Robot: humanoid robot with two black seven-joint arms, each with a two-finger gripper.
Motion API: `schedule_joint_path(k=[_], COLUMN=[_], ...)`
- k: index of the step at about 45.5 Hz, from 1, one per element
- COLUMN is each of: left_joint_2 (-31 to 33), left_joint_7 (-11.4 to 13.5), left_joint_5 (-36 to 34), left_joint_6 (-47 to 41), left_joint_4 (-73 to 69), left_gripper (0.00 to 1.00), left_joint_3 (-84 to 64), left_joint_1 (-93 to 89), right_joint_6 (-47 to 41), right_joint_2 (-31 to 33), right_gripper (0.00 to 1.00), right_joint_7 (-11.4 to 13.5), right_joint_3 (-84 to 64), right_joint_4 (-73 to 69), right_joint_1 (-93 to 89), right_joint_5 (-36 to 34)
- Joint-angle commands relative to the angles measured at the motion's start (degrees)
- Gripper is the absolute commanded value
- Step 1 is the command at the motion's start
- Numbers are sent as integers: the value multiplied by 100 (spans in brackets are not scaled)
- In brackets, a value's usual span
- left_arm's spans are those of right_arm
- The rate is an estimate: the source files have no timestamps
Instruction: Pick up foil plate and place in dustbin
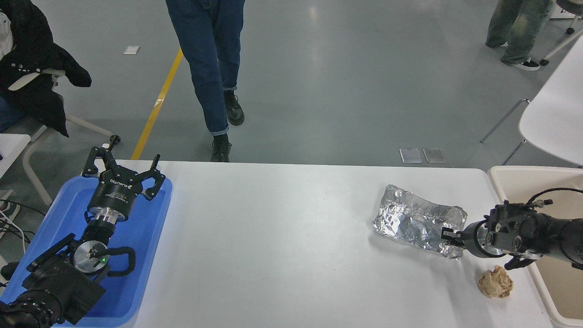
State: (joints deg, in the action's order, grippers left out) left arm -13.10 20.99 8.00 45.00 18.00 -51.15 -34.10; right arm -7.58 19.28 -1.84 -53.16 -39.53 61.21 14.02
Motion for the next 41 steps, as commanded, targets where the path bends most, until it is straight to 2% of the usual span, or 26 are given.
schedule_joint_path(k=[1, 11, 17, 26, 34, 41], left_joint_2=[0, 0, 0, 0, 0, 0], left_joint_7=[-7, -7, -16, -16, -16, -16], left_joint_5=[-9, -9, -9, -9, -9, -9], left_joint_6=[0, 0, 0, 0, 0, 0], left_joint_4=[1, 1, 1, 1, 1, 1], left_gripper=[100, 100, 100, 100, 100, 100], left_joint_3=[0, 0, 0, 0, 0, 0], left_joint_1=[0, -9, -9, -9, -9, -9], right_joint_6=[2, -120, -419, -1631, -3660, -3742], right_joint_2=[15, 41, 295, 524, 498, 656], right_gripper=[0, 0, 0, 0, 0, 0], right_joint_7=[8, -1, -10, -27, -27, -27], right_joint_3=[25, 25, -142, -686, -1030, -1021], right_joint_4=[-38, -108, -678, -1356, -1496, -2102], right_joint_1=[-3, 102, 540, 1630, 2702, 3783], right_joint_5=[-93, -75, -40, 4, 30, 30])
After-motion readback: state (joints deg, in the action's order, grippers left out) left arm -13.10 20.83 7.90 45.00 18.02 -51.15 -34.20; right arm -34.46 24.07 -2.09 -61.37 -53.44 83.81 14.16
